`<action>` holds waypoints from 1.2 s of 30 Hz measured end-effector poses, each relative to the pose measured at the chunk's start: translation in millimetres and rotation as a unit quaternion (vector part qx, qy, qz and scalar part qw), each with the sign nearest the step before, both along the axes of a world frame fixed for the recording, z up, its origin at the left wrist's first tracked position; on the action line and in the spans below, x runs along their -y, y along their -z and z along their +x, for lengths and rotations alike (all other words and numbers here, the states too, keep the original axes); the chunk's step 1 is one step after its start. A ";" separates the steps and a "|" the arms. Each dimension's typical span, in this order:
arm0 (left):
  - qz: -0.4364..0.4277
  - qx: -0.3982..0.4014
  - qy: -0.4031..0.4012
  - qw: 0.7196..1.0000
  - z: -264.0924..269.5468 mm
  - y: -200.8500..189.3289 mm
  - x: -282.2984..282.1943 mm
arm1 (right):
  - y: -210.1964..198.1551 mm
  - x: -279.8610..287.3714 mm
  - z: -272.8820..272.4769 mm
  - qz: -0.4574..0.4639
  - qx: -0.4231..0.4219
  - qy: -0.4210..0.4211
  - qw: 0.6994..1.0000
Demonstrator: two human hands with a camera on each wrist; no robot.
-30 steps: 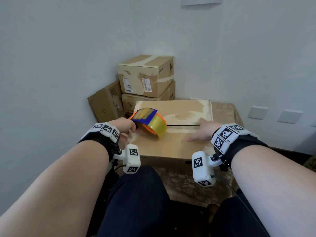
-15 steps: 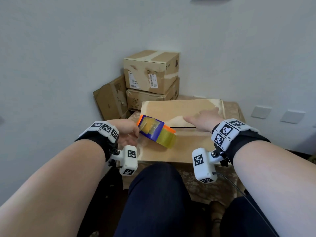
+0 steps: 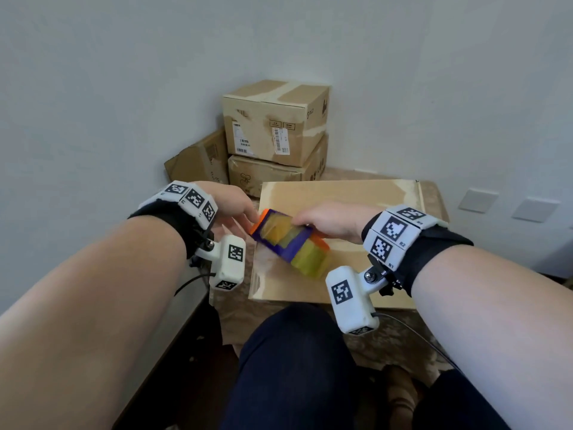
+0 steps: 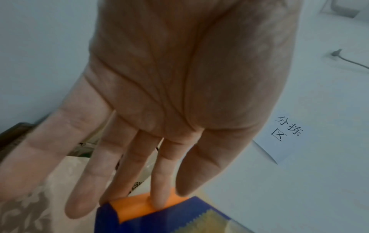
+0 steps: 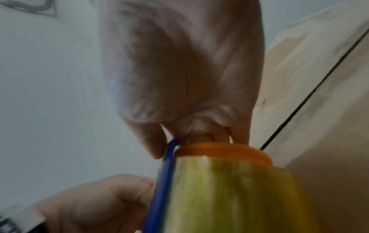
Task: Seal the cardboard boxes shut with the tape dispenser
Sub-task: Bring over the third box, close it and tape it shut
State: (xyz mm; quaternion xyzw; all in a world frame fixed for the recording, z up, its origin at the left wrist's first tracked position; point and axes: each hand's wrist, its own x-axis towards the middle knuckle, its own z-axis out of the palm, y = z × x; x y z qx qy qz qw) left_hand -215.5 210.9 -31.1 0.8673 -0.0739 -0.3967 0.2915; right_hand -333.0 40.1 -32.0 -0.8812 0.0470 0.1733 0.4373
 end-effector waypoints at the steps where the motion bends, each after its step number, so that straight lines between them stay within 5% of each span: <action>1: 0.005 0.007 0.004 1.000 1.9 -1.4 1.6 | 0.6 2.3 0.7 0.043 -0.015 0.044 0.998; 6: 0.031 0.035 0.031 0.998 5.9 -5.1 10.4 | 9.9 12.9 4.4 0.151 -0.053 0.092 0.983; 10: 0.033 0.051 0.032 0.998 9.3 -2.5 9.4 | 11.8 10.0 8.2 0.121 -0.089 -0.006 0.989; 20: -0.017 0.226 0.073 0.971 28.7 -9.9 30.1 | -2.3 22.3 18.1 0.132 -0.172 -0.024 0.976; 24: -0.043 0.196 0.074 0.977 32.3 -5.3 52.2 | -3.4 22.2 26.9 0.060 -0.159 -0.009 0.985; 31: 0.017 0.200 0.113 0.973 43.6 0.8 67.6 | -10.0 29.9 30.4 0.050 -0.154 -0.010 0.987; 36: -0.029 0.164 0.108 0.980 45.5 2.0 68.9 | -17.3 28.3 30.9 0.046 -0.118 -0.016 0.992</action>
